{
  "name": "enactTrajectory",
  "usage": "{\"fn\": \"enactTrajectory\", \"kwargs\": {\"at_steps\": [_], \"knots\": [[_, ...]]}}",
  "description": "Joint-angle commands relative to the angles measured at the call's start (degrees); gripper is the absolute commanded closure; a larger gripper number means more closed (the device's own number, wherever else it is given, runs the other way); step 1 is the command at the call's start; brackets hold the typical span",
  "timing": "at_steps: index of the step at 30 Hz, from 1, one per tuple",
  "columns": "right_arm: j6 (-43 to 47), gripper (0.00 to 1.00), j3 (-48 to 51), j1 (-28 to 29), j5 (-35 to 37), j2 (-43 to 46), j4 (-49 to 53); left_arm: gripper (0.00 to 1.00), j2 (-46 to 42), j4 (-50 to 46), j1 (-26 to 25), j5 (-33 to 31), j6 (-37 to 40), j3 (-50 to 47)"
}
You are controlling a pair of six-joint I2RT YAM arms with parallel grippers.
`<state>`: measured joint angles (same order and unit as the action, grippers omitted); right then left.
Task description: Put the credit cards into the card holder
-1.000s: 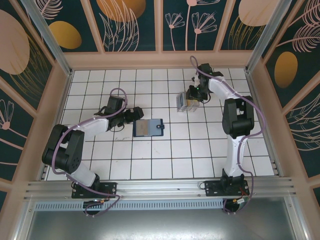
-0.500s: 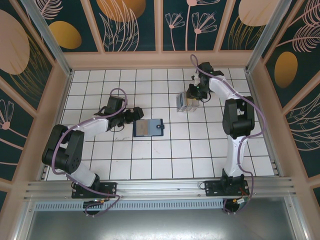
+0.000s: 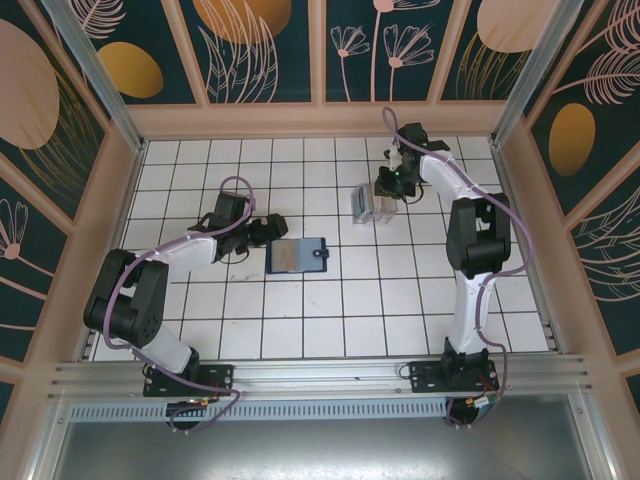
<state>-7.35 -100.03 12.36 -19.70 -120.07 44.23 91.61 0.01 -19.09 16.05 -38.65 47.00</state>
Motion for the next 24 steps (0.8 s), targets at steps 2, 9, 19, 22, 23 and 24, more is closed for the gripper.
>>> {"fn": "enactTrajectory", "kwargs": {"at_steps": [2,9,19,22,23,24], "knots": [[0.8,0.89,-1.5,0.0,-2.4,2.5,1.4,0.02,-0.7,1.2,0.1,0.6,-0.6,-0.6],[0.9,0.92,-1.5,0.0,-1.2,3.2,2.1,0.02,-0.6,1.1,0.1,0.7,-0.5,-0.4],[1.4,0.99,1.0,-0.2,3.6,6.6,2.7,0.02,-2.7,12.4,0.1,8.4,-4.2,-4.9],[1.0,1.00,2.8,-0.3,4.2,8.8,2.0,0.01,-4.2,11.8,0.1,7.7,-3.4,-5.0],[0.9,1.00,3.7,-0.3,4.4,9.9,1.7,0.01,-4.8,10.9,0.1,7.4,-2.7,-4.9],[0.7,1.00,4.6,-0.3,4.7,11.1,1.4,0.01,-5.3,9.5,0.1,6.5,-1.8,-4.6]]}}
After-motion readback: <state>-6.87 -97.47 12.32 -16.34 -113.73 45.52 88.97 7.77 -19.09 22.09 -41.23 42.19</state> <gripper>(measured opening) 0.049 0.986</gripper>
